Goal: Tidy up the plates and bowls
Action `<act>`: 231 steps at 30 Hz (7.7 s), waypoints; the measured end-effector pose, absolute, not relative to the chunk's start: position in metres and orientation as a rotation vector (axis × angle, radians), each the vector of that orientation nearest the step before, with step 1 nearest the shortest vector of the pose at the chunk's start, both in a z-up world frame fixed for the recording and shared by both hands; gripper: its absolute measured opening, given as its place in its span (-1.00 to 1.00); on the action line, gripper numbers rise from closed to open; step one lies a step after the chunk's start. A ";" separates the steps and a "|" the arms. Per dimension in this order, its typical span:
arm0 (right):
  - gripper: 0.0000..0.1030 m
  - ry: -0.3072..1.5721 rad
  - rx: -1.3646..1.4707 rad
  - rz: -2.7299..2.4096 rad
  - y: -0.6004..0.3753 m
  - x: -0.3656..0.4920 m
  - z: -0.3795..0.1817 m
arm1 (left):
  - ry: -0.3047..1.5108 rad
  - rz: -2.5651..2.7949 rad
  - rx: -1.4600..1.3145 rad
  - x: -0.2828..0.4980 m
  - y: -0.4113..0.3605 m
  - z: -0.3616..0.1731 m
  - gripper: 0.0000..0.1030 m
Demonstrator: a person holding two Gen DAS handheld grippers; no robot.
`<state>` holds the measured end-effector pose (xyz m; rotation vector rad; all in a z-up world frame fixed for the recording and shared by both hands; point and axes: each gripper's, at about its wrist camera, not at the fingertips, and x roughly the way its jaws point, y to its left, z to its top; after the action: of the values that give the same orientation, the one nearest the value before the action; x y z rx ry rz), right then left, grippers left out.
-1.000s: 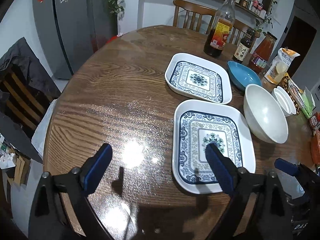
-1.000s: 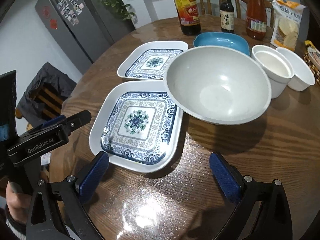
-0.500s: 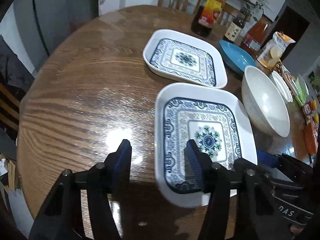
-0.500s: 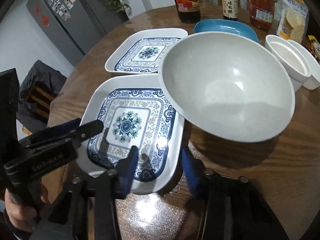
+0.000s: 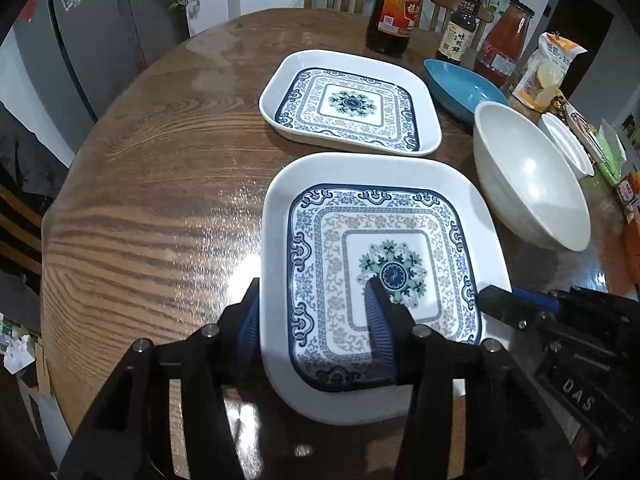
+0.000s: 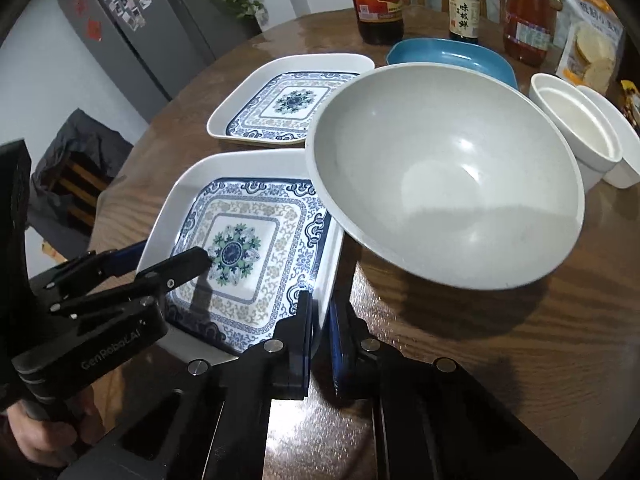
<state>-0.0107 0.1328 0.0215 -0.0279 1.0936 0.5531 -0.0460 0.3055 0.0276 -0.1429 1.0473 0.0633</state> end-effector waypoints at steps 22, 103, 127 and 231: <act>-0.79 1.093 -0.017 0.644 0.075 -0.063 0.039 | 1.000 0.106 -0.109 -0.118 0.259 0.051 -0.17; -0.04 0.850 -0.053 0.531 0.038 -0.070 0.104 | 0.877 0.214 -0.099 -0.096 0.239 0.083 0.97; -0.04 0.896 -0.016 0.602 0.122 0.002 0.124 | 0.867 0.200 -0.226 -0.057 0.321 0.091 0.98; -0.80 0.914 0.120 0.305 -0.044 -0.060 0.123 | 0.850 -0.128 -0.006 -0.080 0.157 0.108 -0.63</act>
<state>-0.0603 -0.0445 0.1233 0.1205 0.9142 0.3052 -0.0799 0.1571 0.1083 -0.0064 0.8503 -0.1279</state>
